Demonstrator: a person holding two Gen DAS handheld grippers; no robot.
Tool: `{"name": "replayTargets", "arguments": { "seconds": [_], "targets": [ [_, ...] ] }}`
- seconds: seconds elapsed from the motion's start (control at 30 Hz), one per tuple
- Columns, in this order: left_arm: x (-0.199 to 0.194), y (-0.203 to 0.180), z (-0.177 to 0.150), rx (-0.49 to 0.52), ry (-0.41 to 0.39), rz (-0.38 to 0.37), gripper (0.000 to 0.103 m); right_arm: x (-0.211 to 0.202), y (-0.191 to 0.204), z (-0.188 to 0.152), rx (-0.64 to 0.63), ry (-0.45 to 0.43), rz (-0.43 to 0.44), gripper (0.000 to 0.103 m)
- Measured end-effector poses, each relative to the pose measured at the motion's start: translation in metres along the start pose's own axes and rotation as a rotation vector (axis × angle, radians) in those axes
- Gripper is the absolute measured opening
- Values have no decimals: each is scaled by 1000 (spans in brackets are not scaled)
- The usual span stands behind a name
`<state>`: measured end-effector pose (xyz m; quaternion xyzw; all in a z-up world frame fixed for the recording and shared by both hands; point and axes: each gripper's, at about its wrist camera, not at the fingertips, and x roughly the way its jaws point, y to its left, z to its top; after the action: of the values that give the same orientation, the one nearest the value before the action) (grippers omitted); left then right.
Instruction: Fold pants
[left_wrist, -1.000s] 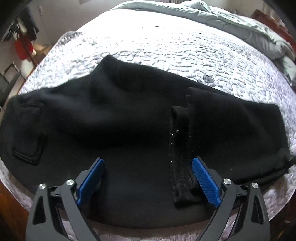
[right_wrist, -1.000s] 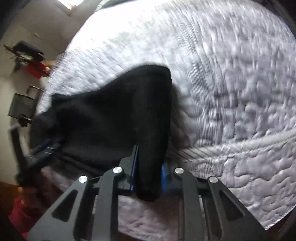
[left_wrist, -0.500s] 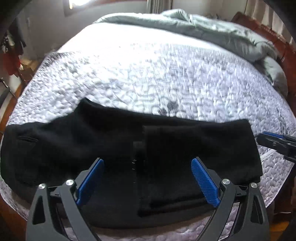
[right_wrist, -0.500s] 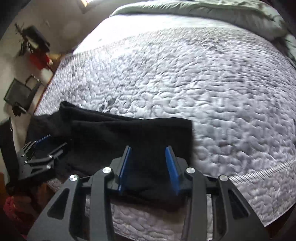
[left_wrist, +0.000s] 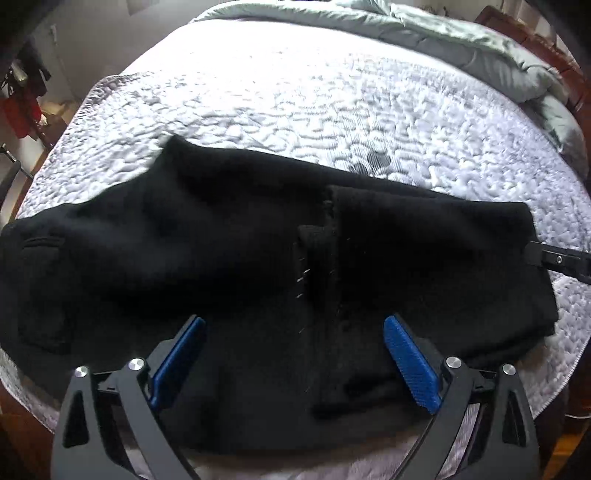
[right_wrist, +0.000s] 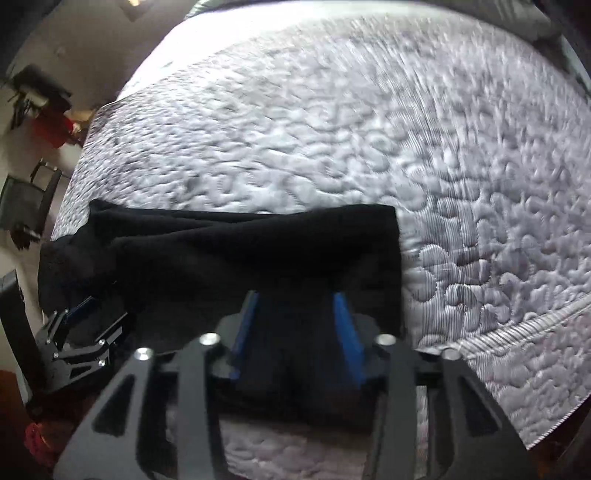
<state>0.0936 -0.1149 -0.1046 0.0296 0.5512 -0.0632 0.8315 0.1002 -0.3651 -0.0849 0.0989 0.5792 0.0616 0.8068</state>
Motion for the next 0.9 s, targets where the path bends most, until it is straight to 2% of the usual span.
{"name": "replayTargets", "arguments": {
  "seconds": [0.1, 0.17, 0.3, 0.5, 0.57, 0.67, 0.8, 0.9],
  "targets": [
    [-17, 29, -12, -41, -16, 6, 97, -11, 31, -15, -72, -20, -7, 44],
    [-26, 53, -20, -88, -27, 27, 97, -8, 50, -26, -90, -11, 34, 44],
    [-49, 133, -44, -268, -42, 68, 97, 7, 78, -42, -137, 18, 51, 44],
    [-63, 232, -76, -504, -60, 114, 97, 31, 83, -42, -148, 63, 25, 47],
    [-58, 262, -81, -587, -44, 94, 97, 33, 84, -40, -149, 65, 23, 49],
    [-44, 283, -77, -615, -18, 57, 97, 35, 86, -40, -151, 66, 15, 49],
    [-34, 298, -62, -627, -34, 6, 97, 34, 86, -40, -166, 67, 7, 51],
    [-21, 315, -53, -678, -36, -31, 97, 36, 86, -39, -166, 71, 3, 52]
  ]
}}
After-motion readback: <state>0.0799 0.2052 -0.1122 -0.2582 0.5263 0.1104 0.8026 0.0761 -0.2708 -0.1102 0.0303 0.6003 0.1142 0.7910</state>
